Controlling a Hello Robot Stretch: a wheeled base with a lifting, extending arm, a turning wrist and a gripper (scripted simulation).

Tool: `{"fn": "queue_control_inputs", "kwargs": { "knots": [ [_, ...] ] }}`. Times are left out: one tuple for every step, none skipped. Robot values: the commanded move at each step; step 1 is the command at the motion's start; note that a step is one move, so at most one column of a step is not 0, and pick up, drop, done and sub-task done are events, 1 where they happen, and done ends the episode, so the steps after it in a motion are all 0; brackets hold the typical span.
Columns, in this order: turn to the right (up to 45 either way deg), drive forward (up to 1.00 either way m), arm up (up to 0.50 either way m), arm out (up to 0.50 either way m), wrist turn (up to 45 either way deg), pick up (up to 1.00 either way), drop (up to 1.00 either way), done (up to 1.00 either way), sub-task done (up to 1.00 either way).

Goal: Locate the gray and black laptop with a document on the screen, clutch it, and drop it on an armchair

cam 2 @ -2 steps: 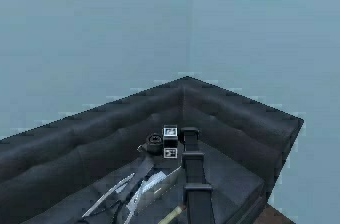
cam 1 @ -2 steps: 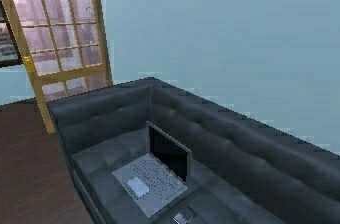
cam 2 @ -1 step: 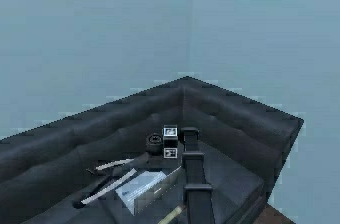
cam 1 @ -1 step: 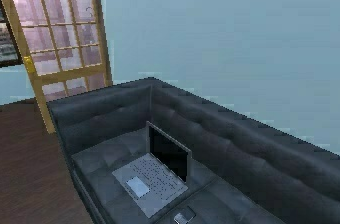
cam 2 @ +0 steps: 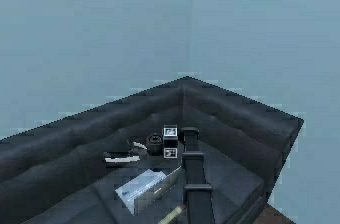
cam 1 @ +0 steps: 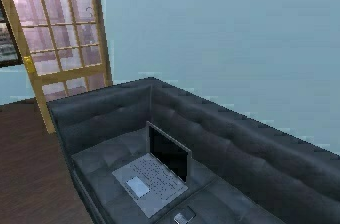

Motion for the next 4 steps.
{"fn": "queue_control_inputs", "kwargs": {
  "knots": [
    [0.0, 0.0, 0.0, 0.0, 6.0, 0.0, 0.0, 0.0, 0.0],
    [0.0, 0.0, -0.3, 0.0, 0.0, 0.0, 0.0, 0.0, 0.0],
    [0.0, 0.0, 0.0, 0.0, 0.0, 1.0, 0.0, 0.0, 0.0],
    [0.0, 0.0, 0.1, 0.0, 0.0, 0.0, 0.0, 0.0, 0.0]
  ]
}}
